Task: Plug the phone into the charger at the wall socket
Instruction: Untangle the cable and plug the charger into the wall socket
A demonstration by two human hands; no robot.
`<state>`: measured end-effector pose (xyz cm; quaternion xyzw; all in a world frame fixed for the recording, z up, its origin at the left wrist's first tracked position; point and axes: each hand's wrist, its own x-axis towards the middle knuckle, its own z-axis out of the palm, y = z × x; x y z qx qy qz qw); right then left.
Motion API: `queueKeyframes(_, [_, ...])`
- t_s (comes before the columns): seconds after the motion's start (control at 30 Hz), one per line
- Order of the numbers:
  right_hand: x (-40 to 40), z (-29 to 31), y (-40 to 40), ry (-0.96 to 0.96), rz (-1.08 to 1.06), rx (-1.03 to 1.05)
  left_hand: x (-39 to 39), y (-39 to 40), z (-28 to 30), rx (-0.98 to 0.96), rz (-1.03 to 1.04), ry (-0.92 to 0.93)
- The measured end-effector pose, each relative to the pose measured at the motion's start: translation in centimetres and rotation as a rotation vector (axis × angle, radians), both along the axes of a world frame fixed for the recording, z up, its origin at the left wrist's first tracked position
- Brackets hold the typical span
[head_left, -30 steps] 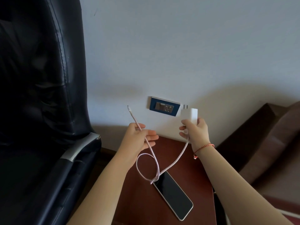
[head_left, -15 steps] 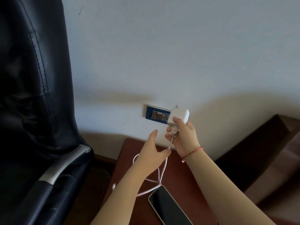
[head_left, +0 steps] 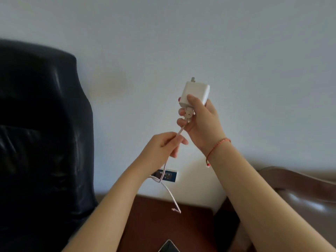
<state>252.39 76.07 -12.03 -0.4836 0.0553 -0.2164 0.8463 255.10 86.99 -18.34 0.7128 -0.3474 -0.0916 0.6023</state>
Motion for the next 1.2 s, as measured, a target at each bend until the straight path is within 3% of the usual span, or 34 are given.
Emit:
queueKeyframes(0.17, [-3.9,8.6,-0.7,-0.049,-0.023,-0.086,-2.7,-0.5,9.0,0.003,-0.073,-0.093])
queueKeyframes(0.5, [-10.0,17.8,-3.1,-0.194,-0.029,-0.176,-6.4,-2.1,17.8,-0.054,-0.177,-0.203])
queueKeyframes(0.63, [-12.2,20.7,-4.8,-0.237,-0.076,-0.265,-5.6,-1.9,17.5,0.081,-0.24,-0.178])
queueKeyframes(0.83, [-15.6,19.7,-7.0,-0.097,-0.082,-0.567,-3.3,-0.8,13.1,0.408,-0.248,-0.088])
queueKeyframes(1.1, [-19.4,20.1,-10.6,0.114,-0.091,-1.02,-1.6,-1.9,13.7,0.624,-0.049,-0.313])
queueKeyframes(1.2, [-19.1,20.2,-10.4,0.193,-0.144,-1.144,-3.1,-3.5,16.2,0.568,-0.086,-0.38])
